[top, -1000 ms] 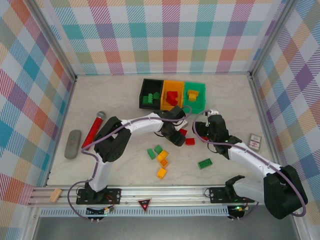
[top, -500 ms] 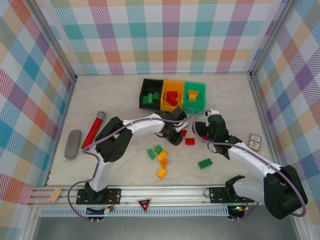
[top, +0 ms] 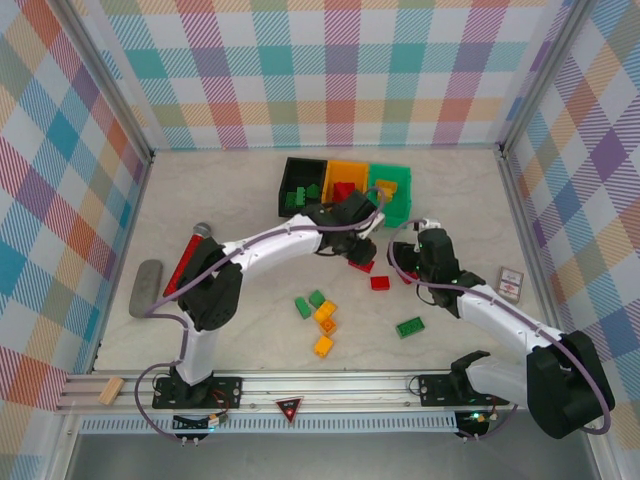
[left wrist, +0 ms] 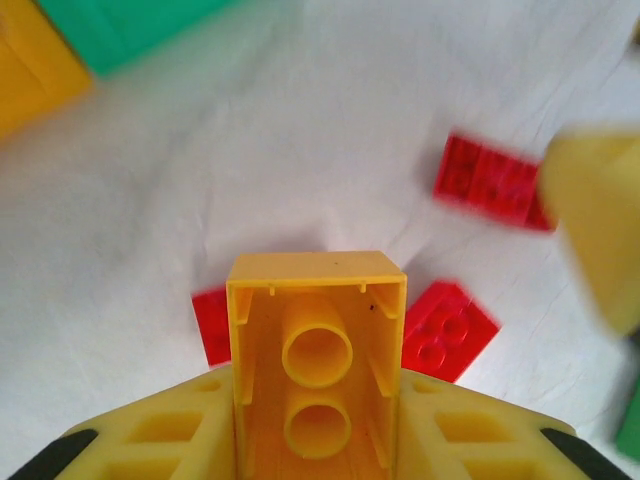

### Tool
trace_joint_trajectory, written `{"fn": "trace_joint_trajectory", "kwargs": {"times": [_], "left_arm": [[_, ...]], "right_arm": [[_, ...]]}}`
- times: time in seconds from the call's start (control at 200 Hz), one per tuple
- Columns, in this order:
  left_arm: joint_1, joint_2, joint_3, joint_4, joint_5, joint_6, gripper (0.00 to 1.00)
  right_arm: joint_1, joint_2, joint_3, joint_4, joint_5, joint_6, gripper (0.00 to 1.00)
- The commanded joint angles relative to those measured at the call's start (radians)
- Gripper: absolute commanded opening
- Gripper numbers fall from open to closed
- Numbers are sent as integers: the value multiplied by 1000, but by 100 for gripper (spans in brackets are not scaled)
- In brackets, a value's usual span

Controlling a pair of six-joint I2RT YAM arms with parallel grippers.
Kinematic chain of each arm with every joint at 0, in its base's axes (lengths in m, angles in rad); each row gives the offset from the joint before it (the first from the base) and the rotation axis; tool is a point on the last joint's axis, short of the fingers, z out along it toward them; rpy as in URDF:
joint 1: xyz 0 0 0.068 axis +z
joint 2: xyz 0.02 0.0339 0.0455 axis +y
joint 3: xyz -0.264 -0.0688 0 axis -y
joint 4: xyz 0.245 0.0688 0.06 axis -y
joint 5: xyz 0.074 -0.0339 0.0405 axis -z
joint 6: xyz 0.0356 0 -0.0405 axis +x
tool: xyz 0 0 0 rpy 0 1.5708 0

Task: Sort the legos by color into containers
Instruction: Place the lego in the container.

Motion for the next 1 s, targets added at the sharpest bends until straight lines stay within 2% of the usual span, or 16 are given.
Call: {"fn": "trace_joint_trajectory", "kwargs": {"times": [0.0, 0.21, 0.335, 0.505, 0.545, 0.61, 0.65, 0.685, 0.825, 0.995], "left_arm": [[0, 43, 107, -23, -66, -50, 35], [24, 180, 333, -51, -72, -95, 35], [29, 299, 518, -79, -121, -107, 35], [66, 441, 702, -39, -127, -164, 38], [78, 465, 734, -29, -114, -182, 43], [91, 481, 760, -13, -105, -212, 65], [95, 474, 752, -3, -107, -223, 78], [93, 461, 734, 13, -106, -227, 82], [91, 348, 555, 119, -85, -228, 83], [91, 129, 192, 286, -106, -230, 83]], "right_arm": [[-27, 10, 28, -28, 7, 40, 66], [-64, 10, 22, -26, -33, 65, 66], [-69, 4, 21, -21, -26, 52, 66], [-72, -10, 13, -17, -21, 45, 66], [-73, -11, 17, -20, -21, 44, 66], [-74, -13, 16, -19, -24, 41, 66], [-73, -13, 13, -15, -27, 40, 67], [-74, -11, 13, -11, -31, 40, 67], [-74, 5, 19, -4, -59, 42, 67], [-73, 42, 34, 0, -101, 35, 67]]}}
